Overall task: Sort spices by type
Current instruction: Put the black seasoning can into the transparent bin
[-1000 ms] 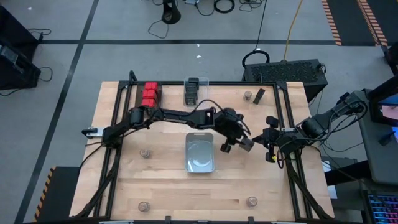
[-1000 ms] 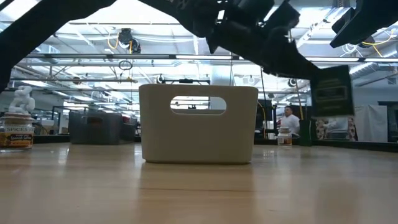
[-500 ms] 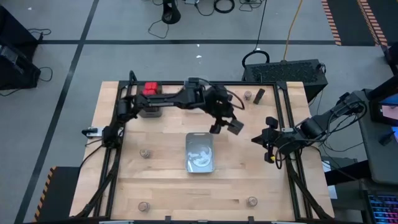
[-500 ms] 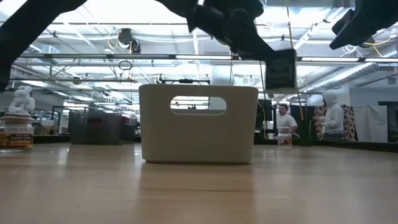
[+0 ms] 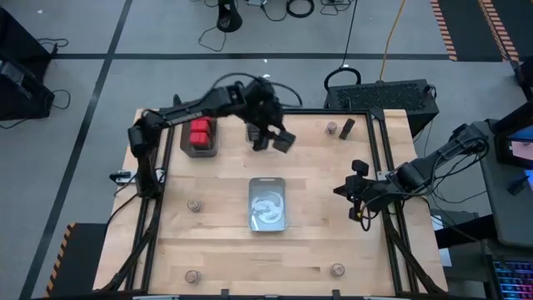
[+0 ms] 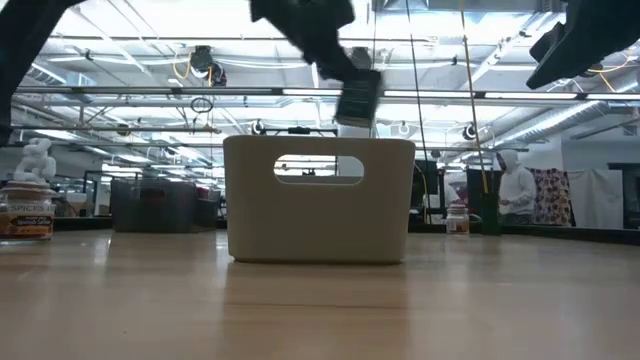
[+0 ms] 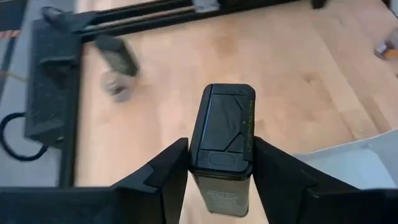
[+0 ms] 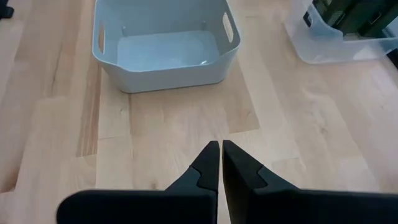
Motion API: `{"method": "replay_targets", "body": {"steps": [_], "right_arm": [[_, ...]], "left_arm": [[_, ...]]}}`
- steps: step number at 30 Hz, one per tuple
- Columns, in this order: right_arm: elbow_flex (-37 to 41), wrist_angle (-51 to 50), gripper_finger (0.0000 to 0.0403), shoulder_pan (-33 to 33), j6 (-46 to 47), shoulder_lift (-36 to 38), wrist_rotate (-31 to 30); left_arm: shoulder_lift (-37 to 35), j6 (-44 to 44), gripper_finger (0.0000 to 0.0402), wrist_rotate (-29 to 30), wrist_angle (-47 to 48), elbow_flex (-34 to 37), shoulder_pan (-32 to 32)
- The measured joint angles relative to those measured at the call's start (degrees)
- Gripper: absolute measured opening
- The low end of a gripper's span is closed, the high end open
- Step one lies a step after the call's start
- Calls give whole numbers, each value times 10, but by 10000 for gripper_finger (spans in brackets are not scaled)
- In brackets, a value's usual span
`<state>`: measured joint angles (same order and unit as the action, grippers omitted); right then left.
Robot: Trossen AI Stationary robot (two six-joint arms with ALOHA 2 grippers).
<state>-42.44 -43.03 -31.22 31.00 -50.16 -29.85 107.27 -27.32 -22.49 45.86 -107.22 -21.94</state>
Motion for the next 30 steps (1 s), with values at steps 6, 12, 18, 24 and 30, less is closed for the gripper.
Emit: {"method": "replay_targets", "body": {"steps": [6, 12, 18, 24, 30], "right_arm": [[0, 4, 0, 0, 18, -24, 2], [0, 9, 0, 0, 31, -39, 2], [0, 21, 0, 0, 28, -45, 2], [0, 22, 0, 0, 15, -44, -1], [0, 26, 0, 0, 13, -44, -1]], "left_arm": [[-53, 0, 161, -20, -34, 89, -55], [-85, 0, 153, -53, -153, 223, -99], [-86, 0, 155, -59, -212, 287, -129], [-86, -2, 155, -63, -255, 318, -144], [-87, -2, 155, -69, -255, 334, -148]]}}
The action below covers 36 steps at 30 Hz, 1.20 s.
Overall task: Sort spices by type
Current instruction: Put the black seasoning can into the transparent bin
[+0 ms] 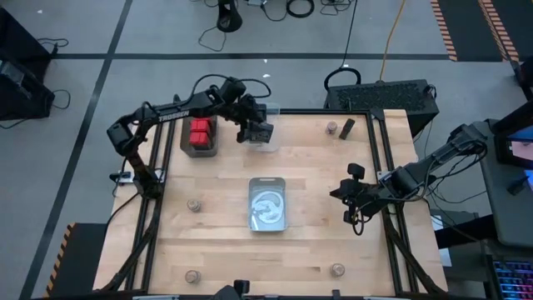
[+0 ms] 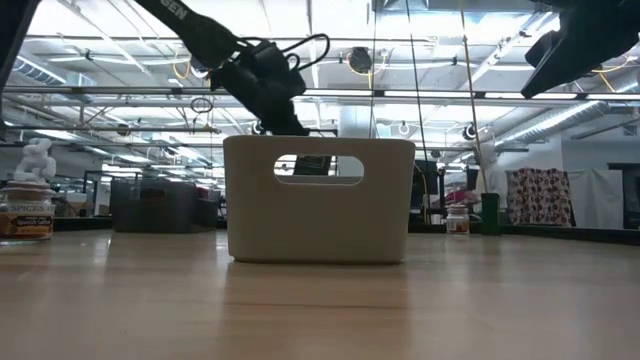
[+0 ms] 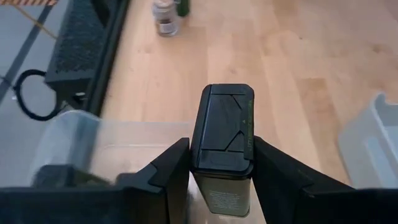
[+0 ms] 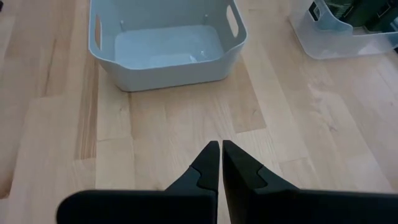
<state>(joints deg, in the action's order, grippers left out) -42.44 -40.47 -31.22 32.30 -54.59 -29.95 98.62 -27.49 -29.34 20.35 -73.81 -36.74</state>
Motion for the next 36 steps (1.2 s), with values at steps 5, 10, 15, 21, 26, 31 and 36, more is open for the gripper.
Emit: {"method": "replay_targets", "body": {"steps": [5, 10, 15, 21, 26, 31, 36], "right_arm": [[0, 0, 0, 0, -2, 0, 0], [0, 0, 0, 0, -2, 0, 0], [0, 3, 0, 0, -2, 0, 0], [0, 15, 0, 0, -7, 0, 0], [0, 28, 0, 0, -19, 0, 0], [0, 27, 0, 0, -19, 0, 0], [0, 27, 0, 0, -19, 0, 0]], "left_arm": [[-1, 0, 156, -1, -8, 24, -2], [0, 0, 156, 2, -8, 46, -3], [0, 0, 156, 17, -37, 69, -5], [0, -4, 156, 39, -52, 78, -4], [0, -3, 156, 65, -54, 78, -4], [0, -3, 156, 71, -38, 78, -4], [0, -3, 156, 75, -25, 78, -4]]}}
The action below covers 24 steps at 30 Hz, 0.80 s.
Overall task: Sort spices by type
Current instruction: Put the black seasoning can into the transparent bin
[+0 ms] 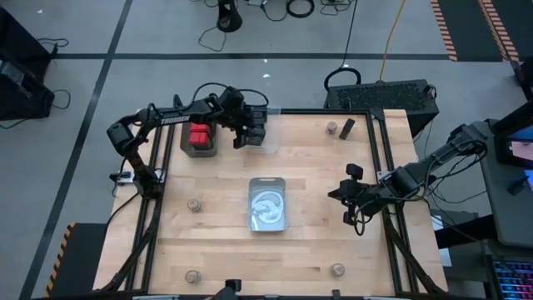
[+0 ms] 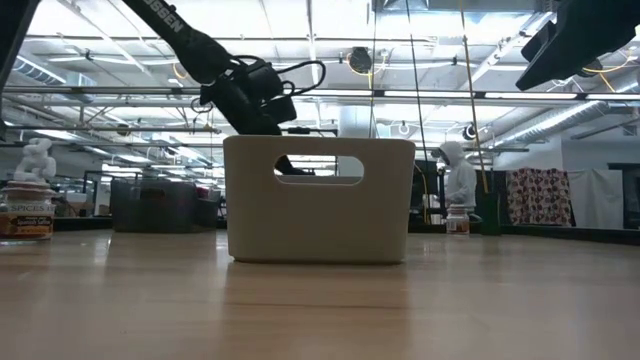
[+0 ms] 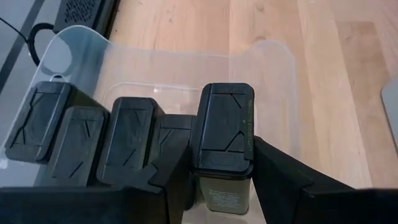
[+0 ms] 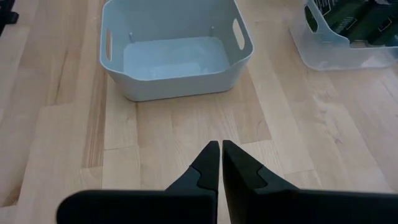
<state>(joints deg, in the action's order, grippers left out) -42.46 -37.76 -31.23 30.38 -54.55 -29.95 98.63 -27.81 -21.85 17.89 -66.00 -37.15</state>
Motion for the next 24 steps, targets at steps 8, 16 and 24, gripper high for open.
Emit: {"method": "replay_targets", "body": {"steps": [8, 16, 24], "right_arm": [[0, 0, 0, 0, 0, 0, 0], [0, 2, 0, 0, 0, 0, 0], [0, 2, 0, 0, 0, 0, 0]], "left_arm": [[0, 3, 156, 54, 26, -1, 1], [0, -14, 165, 59, 27, -1, 8], [0, -16, 248, 95, 23, -1, 24]]}}
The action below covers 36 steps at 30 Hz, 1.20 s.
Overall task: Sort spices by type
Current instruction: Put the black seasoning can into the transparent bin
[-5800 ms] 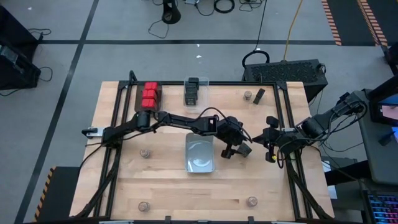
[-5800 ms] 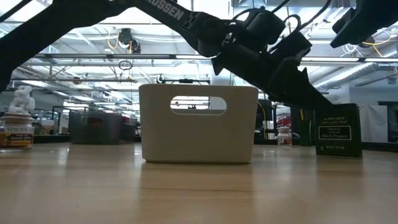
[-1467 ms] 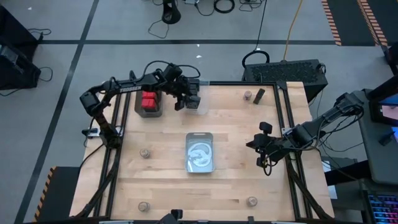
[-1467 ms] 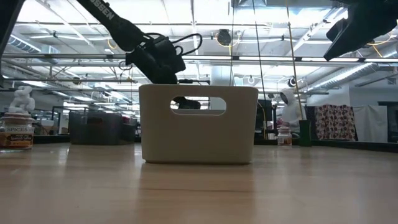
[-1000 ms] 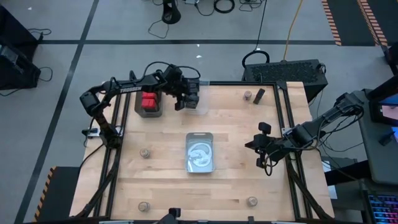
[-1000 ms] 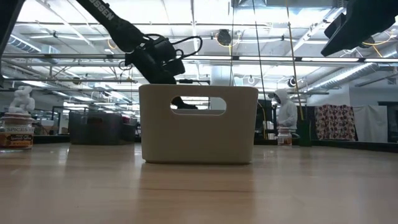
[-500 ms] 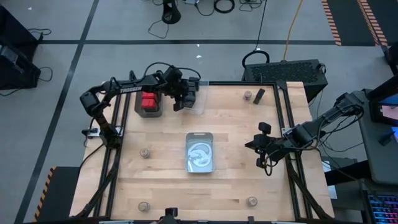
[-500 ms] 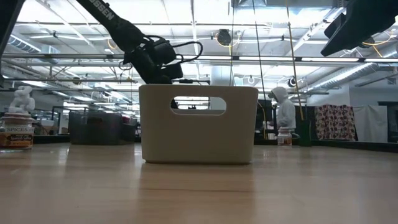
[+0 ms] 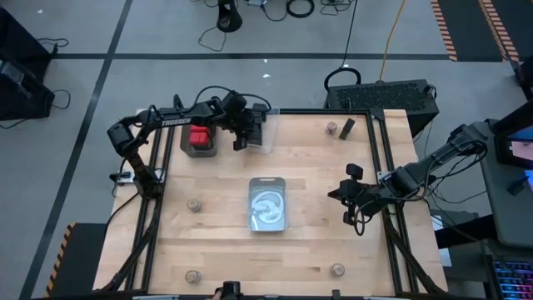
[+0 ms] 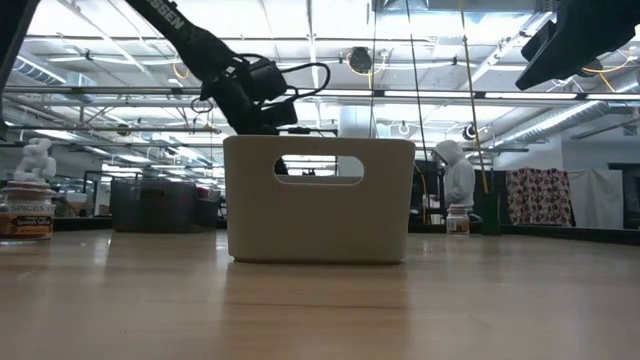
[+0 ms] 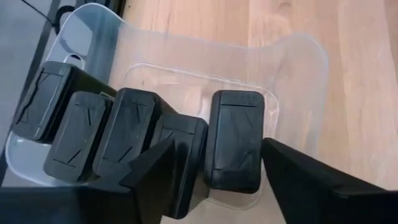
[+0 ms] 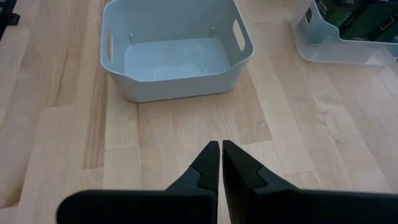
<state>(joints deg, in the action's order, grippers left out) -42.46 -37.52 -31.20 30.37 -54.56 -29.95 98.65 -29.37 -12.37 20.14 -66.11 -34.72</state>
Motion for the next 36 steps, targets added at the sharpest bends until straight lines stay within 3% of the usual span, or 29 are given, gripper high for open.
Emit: {"method": "replay_targets", "body": {"steps": [5, 12, 17, 23, 32, 36], "right_arm": [[0, 0, 0, 0, 0, 0, 0], [0, 0, 0, 0, -11, 0, 0], [0, 0, 0, 5, -17, 0, 0], [0, 1, 0, 14, -23, 0, -1], [0, 35, 0, 20, -62, 0, 0], [0, 36, 0, 20, -62, 0, 0]], "left_arm": [[0, 0, 277, 4, 7, -4, 4], [-16, 1, 278, -35, 1, -25, 10], [-17, 36, 270, -54, -60, -26, 31], [6, 34, 200, 20, -100, -25, 73], [26, 36, 15, 125, -104, -27, 102], [38, 36, 12, 123, -92, -25, 105]]}}
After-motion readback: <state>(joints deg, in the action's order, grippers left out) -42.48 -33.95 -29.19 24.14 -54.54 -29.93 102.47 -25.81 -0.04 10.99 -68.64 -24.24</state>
